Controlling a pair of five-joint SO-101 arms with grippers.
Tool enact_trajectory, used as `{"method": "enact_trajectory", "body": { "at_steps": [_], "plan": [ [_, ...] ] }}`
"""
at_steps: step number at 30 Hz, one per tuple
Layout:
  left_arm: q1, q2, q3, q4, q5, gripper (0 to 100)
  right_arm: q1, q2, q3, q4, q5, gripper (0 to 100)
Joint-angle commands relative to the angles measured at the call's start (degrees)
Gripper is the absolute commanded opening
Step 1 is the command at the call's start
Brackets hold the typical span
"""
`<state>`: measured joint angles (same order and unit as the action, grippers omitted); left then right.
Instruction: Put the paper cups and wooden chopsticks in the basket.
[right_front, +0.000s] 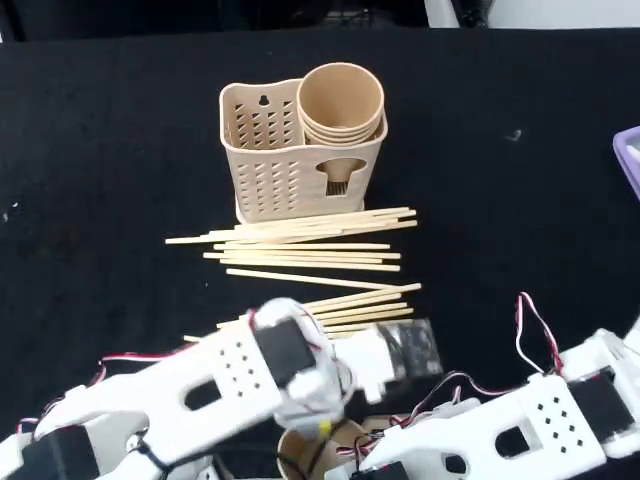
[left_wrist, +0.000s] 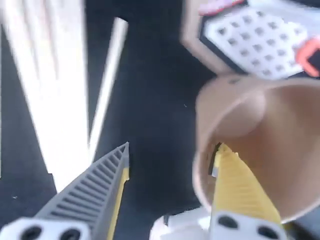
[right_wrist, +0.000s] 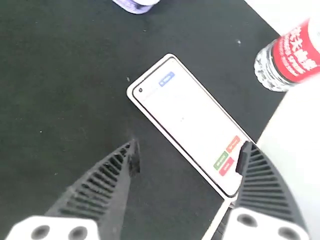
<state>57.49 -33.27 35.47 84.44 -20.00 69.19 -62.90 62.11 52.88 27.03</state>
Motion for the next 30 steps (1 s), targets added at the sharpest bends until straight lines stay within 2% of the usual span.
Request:
{"method": "enact_trajectory", "body": {
  "at_steps": [1,6,12,19,21,23,30],
  "plan": [
    [-5.8,-1.8,-5.7,2.9,-3.1,27,-1.2,1.7,-0.3,-0.8,0.4,31.6],
    [-7.6,-1.8,-6.6,3.4,-3.3,27,-2.9,1.7,-0.2,0.8,0.6,31.6],
    [-1.9,-1.8,0.2,1.1,-2.5,27,-4.0,1.7,-0.3,0.8,0.2,31.5],
    [2.9,-1.8,5.9,-4.0,2.6,26,-4.0,1.7,-0.3,0.8,0.2,31.5],
    [2.9,-1.8,6.5,-4.4,2.8,19,-4.0,1.7,-0.2,0.8,0.2,31.5],
    [2.9,-1.8,6.1,-4.4,4.8,6,-4.0,1.7,-0.2,0.8,0.2,31.5],
    [0.2,-2.1,5.1,-1.1,5.0,6,-4.0,1.6,-0.5,0.7,0.2,31.5]
  ]
}}
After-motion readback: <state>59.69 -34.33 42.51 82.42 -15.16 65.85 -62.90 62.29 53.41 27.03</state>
